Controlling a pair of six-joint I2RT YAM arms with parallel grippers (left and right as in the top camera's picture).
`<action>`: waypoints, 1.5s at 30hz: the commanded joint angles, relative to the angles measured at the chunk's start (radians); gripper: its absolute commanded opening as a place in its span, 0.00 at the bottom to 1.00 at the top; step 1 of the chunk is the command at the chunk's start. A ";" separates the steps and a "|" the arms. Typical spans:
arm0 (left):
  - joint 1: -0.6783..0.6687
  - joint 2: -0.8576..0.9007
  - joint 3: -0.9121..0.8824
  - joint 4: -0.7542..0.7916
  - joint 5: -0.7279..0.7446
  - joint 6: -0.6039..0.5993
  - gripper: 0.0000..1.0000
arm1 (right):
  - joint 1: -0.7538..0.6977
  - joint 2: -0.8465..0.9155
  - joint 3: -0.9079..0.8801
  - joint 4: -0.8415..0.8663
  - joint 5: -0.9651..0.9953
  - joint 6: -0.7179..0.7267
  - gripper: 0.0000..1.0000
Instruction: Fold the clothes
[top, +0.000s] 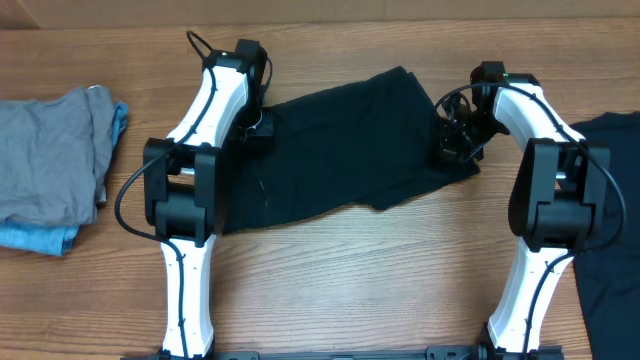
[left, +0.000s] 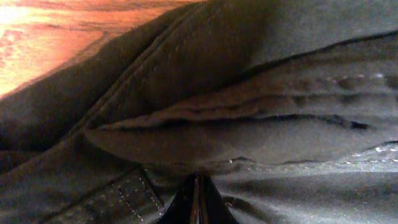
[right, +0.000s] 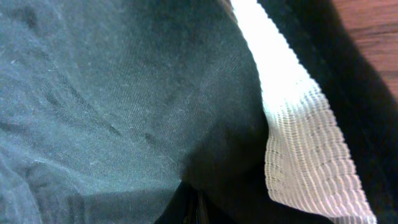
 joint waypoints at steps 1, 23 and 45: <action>0.032 0.018 0.056 -0.016 -0.121 0.031 0.04 | -0.021 0.051 -0.021 0.022 0.109 0.001 0.04; 0.223 -0.069 -0.034 -0.092 0.129 0.175 1.00 | -0.021 0.051 -0.001 0.035 0.012 -0.003 0.23; 0.264 -0.069 -0.311 0.243 0.141 0.178 0.12 | -0.021 0.051 -0.005 0.090 0.012 -0.003 0.18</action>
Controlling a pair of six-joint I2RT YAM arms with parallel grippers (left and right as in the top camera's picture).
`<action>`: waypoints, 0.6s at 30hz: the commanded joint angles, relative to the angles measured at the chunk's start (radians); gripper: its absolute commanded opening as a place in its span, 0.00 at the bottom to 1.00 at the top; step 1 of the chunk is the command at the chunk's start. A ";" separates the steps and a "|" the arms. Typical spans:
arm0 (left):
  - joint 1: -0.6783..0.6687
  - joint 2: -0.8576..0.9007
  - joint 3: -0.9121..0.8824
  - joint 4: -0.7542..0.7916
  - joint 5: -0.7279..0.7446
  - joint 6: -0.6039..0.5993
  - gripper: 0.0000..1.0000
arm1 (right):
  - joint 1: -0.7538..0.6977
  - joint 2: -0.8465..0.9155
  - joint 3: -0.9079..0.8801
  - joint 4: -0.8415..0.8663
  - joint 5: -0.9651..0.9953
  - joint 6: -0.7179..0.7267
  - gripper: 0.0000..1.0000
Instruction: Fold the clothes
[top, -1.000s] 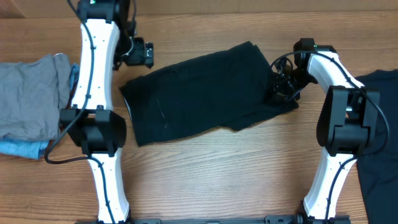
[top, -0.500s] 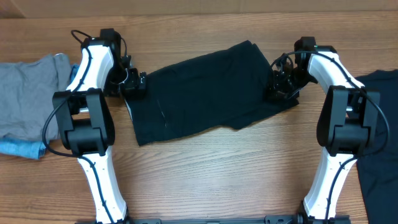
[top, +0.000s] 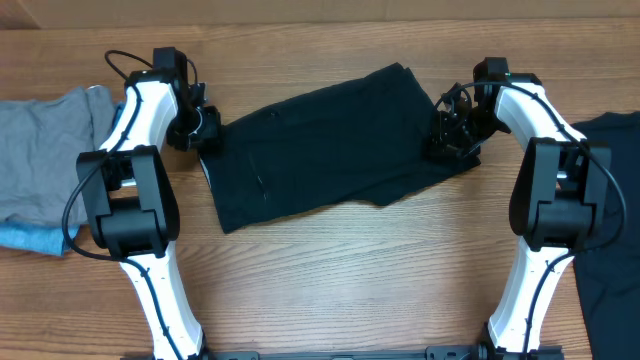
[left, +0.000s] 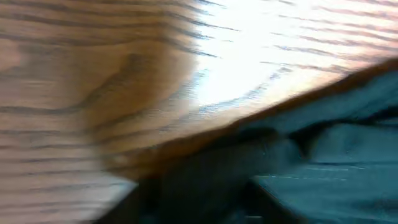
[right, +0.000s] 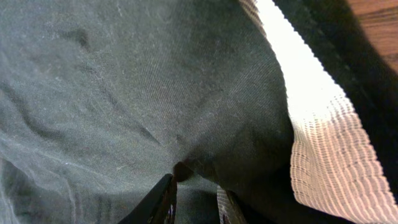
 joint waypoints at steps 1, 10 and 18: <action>0.008 0.068 -0.030 -0.039 -0.057 0.019 0.04 | -0.013 0.048 -0.013 0.032 0.087 -0.002 0.11; 0.018 0.068 0.411 -0.368 -0.179 0.023 0.04 | -0.013 0.033 0.020 0.046 0.079 0.023 0.05; 0.005 0.068 0.482 -0.407 -0.182 0.060 0.04 | -0.043 -0.155 0.094 -0.005 0.132 0.106 0.50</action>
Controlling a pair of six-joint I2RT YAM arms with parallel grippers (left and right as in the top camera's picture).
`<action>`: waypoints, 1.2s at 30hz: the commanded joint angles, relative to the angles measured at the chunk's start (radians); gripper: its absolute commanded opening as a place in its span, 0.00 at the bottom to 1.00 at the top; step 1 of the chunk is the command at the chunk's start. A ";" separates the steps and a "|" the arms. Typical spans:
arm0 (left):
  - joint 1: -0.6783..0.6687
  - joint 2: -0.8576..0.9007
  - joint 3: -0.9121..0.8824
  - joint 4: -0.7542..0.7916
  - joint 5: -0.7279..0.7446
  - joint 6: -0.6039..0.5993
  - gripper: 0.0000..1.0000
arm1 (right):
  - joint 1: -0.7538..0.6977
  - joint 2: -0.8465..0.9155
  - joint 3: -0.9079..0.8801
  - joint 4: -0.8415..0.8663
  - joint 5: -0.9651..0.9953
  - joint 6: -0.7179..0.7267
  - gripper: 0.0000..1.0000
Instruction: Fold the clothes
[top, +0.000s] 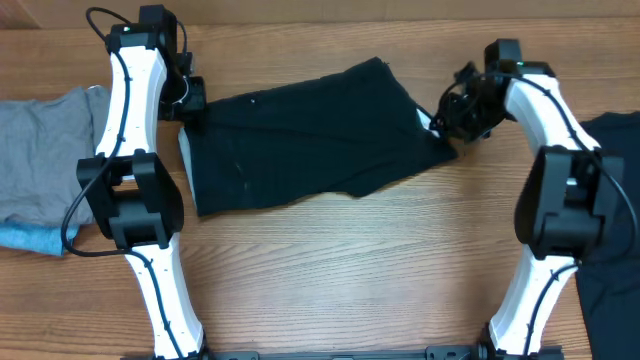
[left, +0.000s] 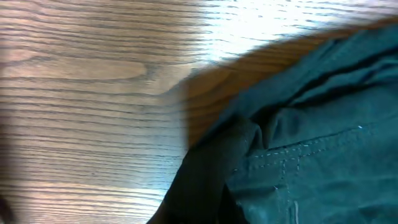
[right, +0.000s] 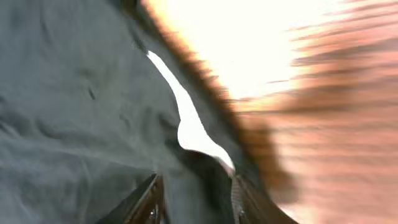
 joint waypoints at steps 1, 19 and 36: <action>0.005 -0.005 0.026 -0.002 -0.045 0.039 0.05 | -0.040 -0.079 0.028 -0.070 0.070 0.047 0.54; 0.005 -0.005 0.026 0.032 -0.065 0.071 0.04 | -0.041 -0.078 -0.265 0.128 -0.122 -0.067 0.84; -0.088 -0.005 0.026 0.360 -0.068 0.067 1.00 | 0.243 -0.101 -0.045 0.186 0.186 -0.166 0.04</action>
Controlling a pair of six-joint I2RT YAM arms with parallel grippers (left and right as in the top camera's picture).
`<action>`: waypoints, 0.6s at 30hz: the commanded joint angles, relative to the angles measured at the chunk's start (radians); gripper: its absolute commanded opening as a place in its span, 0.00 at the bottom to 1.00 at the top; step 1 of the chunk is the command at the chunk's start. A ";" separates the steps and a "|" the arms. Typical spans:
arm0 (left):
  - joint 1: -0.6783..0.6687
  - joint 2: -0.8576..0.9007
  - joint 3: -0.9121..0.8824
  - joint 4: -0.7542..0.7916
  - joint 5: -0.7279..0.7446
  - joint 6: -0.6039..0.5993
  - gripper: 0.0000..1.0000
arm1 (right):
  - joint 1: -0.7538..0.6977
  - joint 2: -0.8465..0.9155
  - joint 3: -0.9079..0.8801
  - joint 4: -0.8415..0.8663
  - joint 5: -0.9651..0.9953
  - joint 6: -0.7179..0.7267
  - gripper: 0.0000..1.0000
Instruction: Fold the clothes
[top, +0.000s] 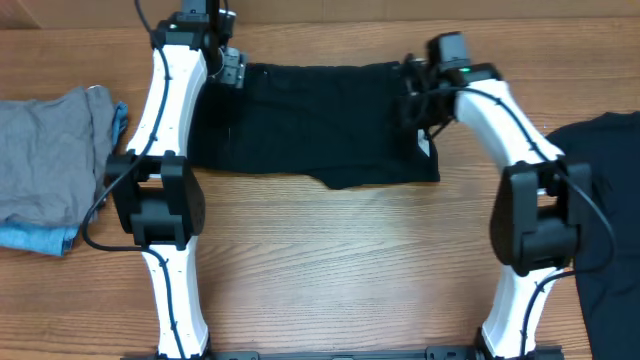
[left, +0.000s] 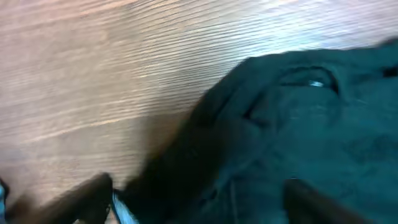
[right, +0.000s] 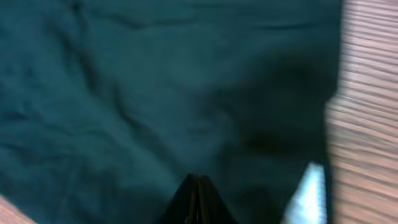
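Observation:
Black shorts (top: 310, 120) lie spread flat and level across the far middle of the wooden table (top: 330, 270). My left gripper (top: 232, 70) hovers at their far left corner. In the left wrist view it (left: 202, 202) is open, its fingers wide apart over the dark cloth (left: 298, 124). My right gripper (top: 412, 95) sits on the shorts' far right part. In the right wrist view its tips (right: 196, 186) are pressed together against the cloth (right: 155, 93), beside a white label (right: 311, 186).
A pile of grey clothes (top: 50, 150) with a blue piece (top: 35, 238) under it lies at the left edge. A dark navy garment (top: 600, 190) lies at the right edge. Both arms reach across the table from the near side.
Both grippers have moved toward the far edge and the shorts now lie level instead of slanted. The left gripper has opened off the corner. The right fingers have gone from apart to pressed together.
First both grippers were shut on the slanted shorts, left at the far left side, right at the right end. Then the left gripper was out at the left corner, with the cloth stretched wider. Now the shorts lie straight along the far side, the left gripper open.

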 joint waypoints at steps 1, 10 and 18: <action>0.070 -0.005 0.025 -0.030 0.052 -0.059 1.00 | 0.001 -0.028 0.009 0.015 0.091 -0.010 0.04; 0.215 -0.004 -0.105 -0.137 0.380 -0.056 1.00 | -0.002 -0.027 -0.114 0.127 0.090 -0.010 0.04; 0.213 -0.004 -0.331 0.004 0.390 -0.140 1.00 | -0.002 -0.027 -0.114 0.116 0.090 -0.010 0.04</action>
